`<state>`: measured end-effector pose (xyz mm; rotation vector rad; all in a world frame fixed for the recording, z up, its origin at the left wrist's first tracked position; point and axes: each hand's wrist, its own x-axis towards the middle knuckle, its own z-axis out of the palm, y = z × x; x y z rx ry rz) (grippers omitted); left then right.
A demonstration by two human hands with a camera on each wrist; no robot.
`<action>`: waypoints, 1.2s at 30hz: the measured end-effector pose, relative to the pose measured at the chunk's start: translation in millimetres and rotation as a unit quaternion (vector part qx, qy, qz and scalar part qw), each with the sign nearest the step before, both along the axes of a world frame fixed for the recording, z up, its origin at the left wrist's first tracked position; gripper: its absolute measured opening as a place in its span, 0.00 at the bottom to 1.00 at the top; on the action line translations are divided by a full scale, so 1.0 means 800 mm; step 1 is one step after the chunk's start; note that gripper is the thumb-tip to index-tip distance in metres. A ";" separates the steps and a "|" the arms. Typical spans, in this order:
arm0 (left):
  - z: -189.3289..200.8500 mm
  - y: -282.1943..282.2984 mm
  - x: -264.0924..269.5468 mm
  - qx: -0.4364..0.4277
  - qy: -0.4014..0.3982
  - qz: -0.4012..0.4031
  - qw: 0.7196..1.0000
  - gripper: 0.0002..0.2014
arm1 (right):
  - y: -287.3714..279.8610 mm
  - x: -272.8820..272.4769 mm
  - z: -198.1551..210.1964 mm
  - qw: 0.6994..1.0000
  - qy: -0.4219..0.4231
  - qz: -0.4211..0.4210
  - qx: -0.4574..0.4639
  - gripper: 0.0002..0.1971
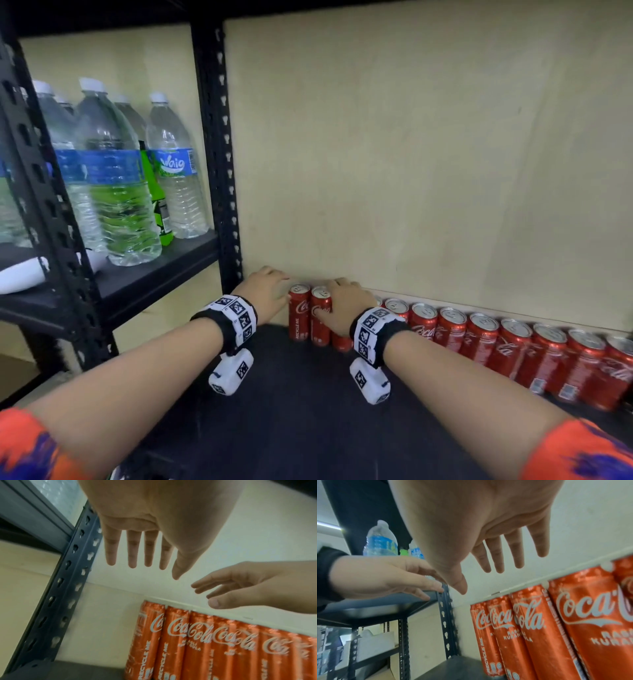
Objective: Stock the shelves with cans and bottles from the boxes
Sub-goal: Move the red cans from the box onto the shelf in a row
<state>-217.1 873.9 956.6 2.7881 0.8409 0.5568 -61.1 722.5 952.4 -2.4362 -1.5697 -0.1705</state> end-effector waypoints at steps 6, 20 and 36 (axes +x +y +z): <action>0.026 -0.035 -0.073 -0.046 0.019 0.020 0.999 0.30 | -0.052 -0.042 0.032 1.000 -0.024 0.000 -0.017 0.39; -0.017 -0.130 -0.252 -0.138 0.087 -0.053 0.985 0.44 | -0.233 -0.223 0.025 0.996 0.068 -0.047 -0.018 0.40; -0.181 -0.288 -0.354 -0.267 0.220 -0.113 0.931 0.32 | -0.438 -0.291 -0.146 0.941 0.263 -0.086 -0.194 0.38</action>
